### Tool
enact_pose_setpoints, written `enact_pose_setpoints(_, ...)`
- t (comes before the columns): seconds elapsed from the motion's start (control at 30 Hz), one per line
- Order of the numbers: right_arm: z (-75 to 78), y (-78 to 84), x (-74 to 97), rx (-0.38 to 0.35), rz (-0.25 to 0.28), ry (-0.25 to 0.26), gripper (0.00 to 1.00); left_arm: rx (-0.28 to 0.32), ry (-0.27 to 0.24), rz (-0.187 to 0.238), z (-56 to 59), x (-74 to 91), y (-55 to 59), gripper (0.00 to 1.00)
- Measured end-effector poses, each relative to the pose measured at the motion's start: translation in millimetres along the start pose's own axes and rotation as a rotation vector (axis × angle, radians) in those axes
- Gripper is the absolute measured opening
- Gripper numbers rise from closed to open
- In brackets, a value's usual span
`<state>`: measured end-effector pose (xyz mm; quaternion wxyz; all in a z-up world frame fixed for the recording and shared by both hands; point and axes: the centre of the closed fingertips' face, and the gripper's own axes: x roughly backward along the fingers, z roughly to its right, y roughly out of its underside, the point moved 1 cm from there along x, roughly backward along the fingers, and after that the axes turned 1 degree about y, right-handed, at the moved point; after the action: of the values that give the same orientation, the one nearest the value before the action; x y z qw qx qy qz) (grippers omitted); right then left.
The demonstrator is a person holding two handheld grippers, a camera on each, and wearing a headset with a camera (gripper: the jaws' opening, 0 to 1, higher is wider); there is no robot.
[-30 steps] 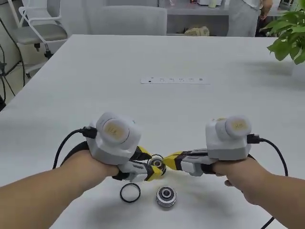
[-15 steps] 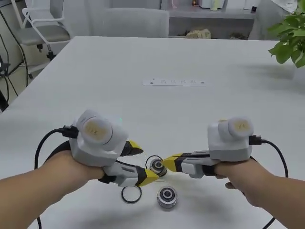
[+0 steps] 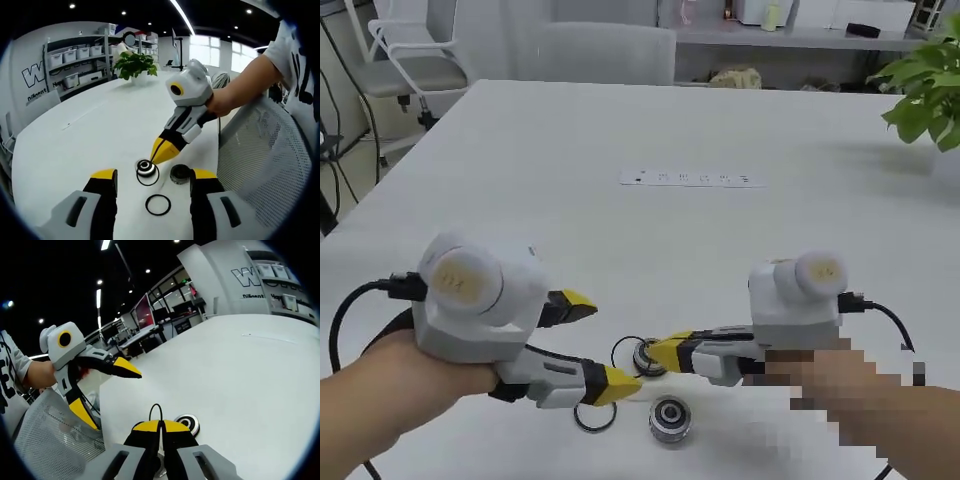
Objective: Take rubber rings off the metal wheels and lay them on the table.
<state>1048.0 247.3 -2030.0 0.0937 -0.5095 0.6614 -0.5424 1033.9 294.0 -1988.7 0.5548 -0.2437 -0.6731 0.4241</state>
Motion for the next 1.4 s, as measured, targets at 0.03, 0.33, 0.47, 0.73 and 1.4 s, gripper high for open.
enact_pose_setpoints(0.03, -0.7, -0.2, -0.3, -0.001, 0.001, -0.003, 0.0, 0.006, -0.002, 0.002, 0.2, 2.8, 0.7, 0.58)
enact_pose_setpoints(0.33, -9.9, 1.3, -4.5, -0.024, -0.005, -0.03, 0.0, 0.035, -0.036, 0.013, -1.3, 22.3, 9.1, 0.67)
enact_pose_setpoints(0.47, -13.6, 3.7, -8.5, -0.03, -0.015, -0.043, 0.0, 0.045, -0.05, 0.013, -2.6, 27.4, 14.1, 0.7)
enact_pose_setpoints(0.73, -21.6, 7.4, -14.3, -0.04, -0.036, -0.069, 0.0, 0.037, -0.057, 0.011, -0.5, 37.0, 18.3, 0.76)
enact_pose_setpoints(1.4, -37.0, 24.4, -31.3, -0.053, -0.107, -0.114, 0.0, 0.056, -0.062, 0.01, 7.3, 46.9, 24.4, 0.8)
